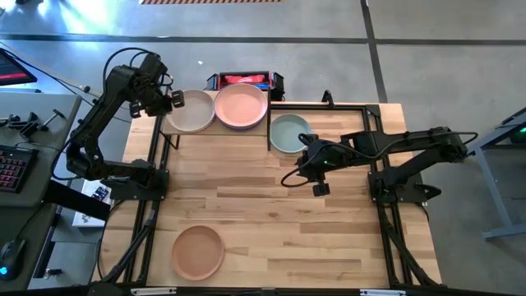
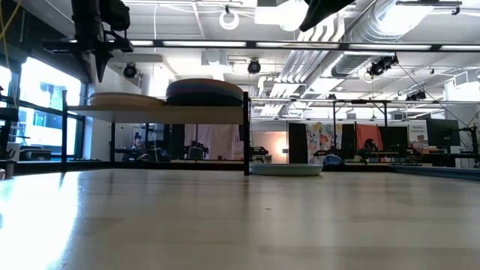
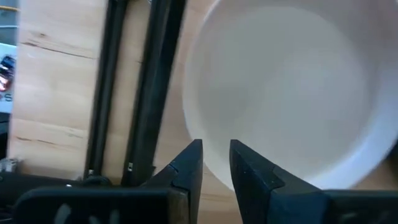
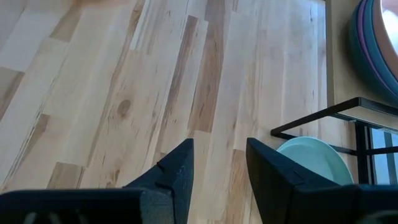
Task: Place and stack plates onto a shelf
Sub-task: Stack the light blue plate on top of the gray plate on the shelf
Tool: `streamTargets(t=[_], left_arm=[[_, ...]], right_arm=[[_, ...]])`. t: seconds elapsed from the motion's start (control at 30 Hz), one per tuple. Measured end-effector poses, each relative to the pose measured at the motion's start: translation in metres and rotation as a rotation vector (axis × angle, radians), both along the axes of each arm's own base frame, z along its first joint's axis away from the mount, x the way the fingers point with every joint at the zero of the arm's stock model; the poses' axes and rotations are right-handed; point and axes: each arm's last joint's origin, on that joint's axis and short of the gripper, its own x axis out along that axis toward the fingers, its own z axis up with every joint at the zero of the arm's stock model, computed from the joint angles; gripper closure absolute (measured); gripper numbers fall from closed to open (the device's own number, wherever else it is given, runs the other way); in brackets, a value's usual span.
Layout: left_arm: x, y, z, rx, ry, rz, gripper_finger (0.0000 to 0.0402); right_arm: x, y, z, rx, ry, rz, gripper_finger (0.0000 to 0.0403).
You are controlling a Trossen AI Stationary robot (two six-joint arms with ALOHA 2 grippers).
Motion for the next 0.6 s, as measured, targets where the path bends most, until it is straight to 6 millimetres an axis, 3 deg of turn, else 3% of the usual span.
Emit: streamTargets(t=[0.33,0.6], left_arm=[[0.004,-0.006,0.000,-0.088,-0.151,-0.164,0.0325],[0.013,-0.036,0.010,-0.096,-0.182,-0.330,0.0327]], right_arm=[[-0.001,0.000,-0.001,0.028,0.009,-0.035,0.0279],[-0.003,-0.010,-0.024,0.031,0.091,-0.088,0.0279]])
